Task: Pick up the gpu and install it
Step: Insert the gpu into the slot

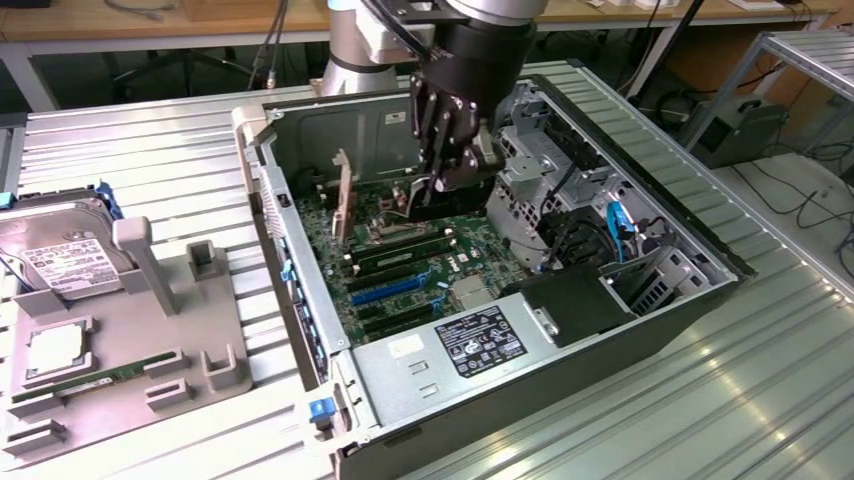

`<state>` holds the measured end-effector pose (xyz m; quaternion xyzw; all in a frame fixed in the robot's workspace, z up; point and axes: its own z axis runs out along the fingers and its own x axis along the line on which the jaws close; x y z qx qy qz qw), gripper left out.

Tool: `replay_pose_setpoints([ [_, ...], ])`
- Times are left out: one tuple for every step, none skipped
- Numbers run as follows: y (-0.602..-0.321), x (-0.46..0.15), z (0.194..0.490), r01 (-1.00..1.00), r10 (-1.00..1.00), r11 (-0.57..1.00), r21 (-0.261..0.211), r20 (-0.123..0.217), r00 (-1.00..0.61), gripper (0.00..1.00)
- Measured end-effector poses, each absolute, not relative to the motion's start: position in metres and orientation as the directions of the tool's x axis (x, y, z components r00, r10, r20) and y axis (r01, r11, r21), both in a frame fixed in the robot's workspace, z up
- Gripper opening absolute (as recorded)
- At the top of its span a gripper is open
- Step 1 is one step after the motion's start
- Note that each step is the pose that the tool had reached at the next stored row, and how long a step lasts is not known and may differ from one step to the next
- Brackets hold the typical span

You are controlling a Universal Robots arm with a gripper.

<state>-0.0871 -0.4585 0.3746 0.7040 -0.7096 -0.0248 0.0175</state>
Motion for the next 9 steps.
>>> replay_pose_setpoints([
  [-0.458, -0.087, 0.373, -0.998, -1.000, -0.012, 0.060, -0.010, 0.012, 0.26],
  [-0.458, -0.087, 0.372, -0.998, -1.000, -0.025, 0.060, -0.010, 0.025, 0.26],
  [-0.458, -0.087, 0.370, -0.998, -1.000, -0.030, 0.060, -0.010, 0.029, 0.26],
  [-0.458, -0.087, 0.366, -0.998, -1.000, -0.030, 0.059, -0.010, 0.030, 0.26],
  [-0.459, -0.088, 0.364, -0.998, -1.000, -0.030, 0.057, -0.010, 0.030, 0.26],
  [-0.458, -0.089, 0.362, -0.998, -1.000, -0.030, 0.055, -0.010, 0.030, 0.26],
  [-0.459, -0.090, 0.360, -0.998, -1.000, -0.030, 0.054, -0.010, 0.030, 0.26],
  [-0.458, -0.094, 0.358, -0.998, -1.000, -0.030, 0.052, -0.010, 0.030, 0.26],
  [-0.458, -0.098, 0.355, -0.998, -1.000, -0.030, 0.051, -0.010, 0.030, 0.26],
])
